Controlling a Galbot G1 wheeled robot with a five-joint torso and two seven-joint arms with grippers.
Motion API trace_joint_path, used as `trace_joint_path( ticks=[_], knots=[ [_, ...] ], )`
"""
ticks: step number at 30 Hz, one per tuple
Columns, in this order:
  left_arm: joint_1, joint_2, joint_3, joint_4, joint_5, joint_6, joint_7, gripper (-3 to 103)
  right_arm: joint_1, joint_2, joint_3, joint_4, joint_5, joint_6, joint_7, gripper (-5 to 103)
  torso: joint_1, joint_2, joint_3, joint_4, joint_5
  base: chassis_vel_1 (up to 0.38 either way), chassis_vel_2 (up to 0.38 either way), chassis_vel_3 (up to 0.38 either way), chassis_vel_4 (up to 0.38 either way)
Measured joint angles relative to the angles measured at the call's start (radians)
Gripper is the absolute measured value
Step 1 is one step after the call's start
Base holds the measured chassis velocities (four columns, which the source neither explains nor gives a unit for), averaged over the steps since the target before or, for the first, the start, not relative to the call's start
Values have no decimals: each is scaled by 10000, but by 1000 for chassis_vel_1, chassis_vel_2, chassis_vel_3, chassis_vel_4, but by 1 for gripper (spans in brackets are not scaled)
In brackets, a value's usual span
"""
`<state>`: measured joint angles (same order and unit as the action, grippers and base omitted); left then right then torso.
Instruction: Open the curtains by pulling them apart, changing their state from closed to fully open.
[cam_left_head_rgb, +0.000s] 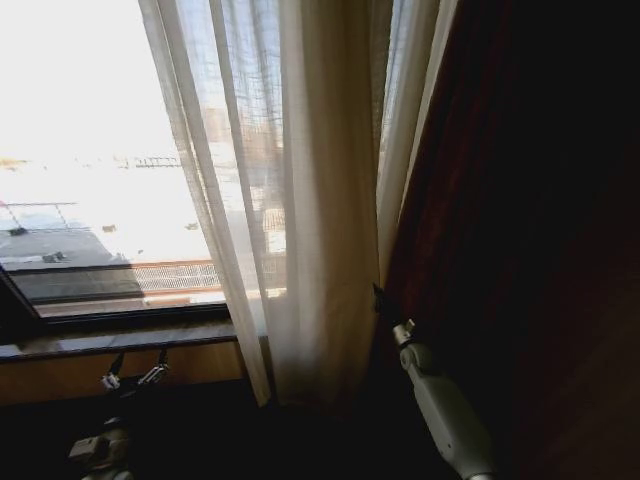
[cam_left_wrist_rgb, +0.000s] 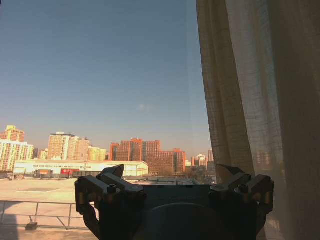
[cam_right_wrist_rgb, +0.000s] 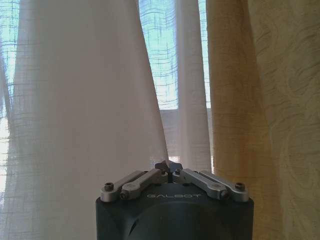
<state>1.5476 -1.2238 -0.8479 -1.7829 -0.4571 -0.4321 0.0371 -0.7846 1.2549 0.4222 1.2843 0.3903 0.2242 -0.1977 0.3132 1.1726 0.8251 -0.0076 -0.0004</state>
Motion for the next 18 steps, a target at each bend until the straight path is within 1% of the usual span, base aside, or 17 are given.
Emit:
trace_joint_path(
  ticks=[2, 5, 6, 7, 10, 12, 15, 16, 18],
  knots=[
    [0, 0, 2, -2, 0, -1, 3, 100, 6, -5, -27, 2, -2, 24, 58, 0, -1, 0, 0, -3, 10, -119, -94, 115, 107],
    [0, -1, 3, -4, 0, 0, 6, 100, 8, -19, -71, 29, -2, 44, 165, 0, -1, 0, 0, -4, 12, -100, -84, 96, 72],
    [0, -1, 3, -4, 0, 0, 7, 100, -7, -35, -90, 84, -1, -29, 217, 4, -2, 0, 1, -5, 9, -44, -82, 28, 49],
    [0, -1, 3, -3, 0, 0, 7, 100, -20, -47, -96, 127, -21, -118, 233, 4, -1, 0, 1, -6, 8, 0, 0, 0, 0],
    [0, -1, 2, -3, 0, 0, 7, 100, -58, -71, -132, 233, -169, -313, 262, 20, -1, 0, 0, 1, 2, 0, 0, 0, 0],
    [0, -1, 2, -3, 0, 0, 6, 100, -78, -81, -142, 265, -205, -364, 264, 20, 0, 0, 0, 1, -1, 0, 0, 0, 0],
    [0, 0, -1, -3, 0, 0, 3, 100, -207, -144, -186, 415, -345, -620, 259, 37, 0, 0, 0, 2, 3, 0, 0, 0, 0],
    [0, 0, -1, -3, 0, 0, 3, 100, -207, -144, -186, 415, -345, -620, 259, 37, 0, 0, 0, 2, 3, 0, 0, 0, 0],
    [0, 0, -1, -3, 0, 0, 3, 100, -278, -191, -225, 523, -366, -792, 260, 47, 0, 0, 0, -2, 3, 0, 0, 0, 0]
  ],
)
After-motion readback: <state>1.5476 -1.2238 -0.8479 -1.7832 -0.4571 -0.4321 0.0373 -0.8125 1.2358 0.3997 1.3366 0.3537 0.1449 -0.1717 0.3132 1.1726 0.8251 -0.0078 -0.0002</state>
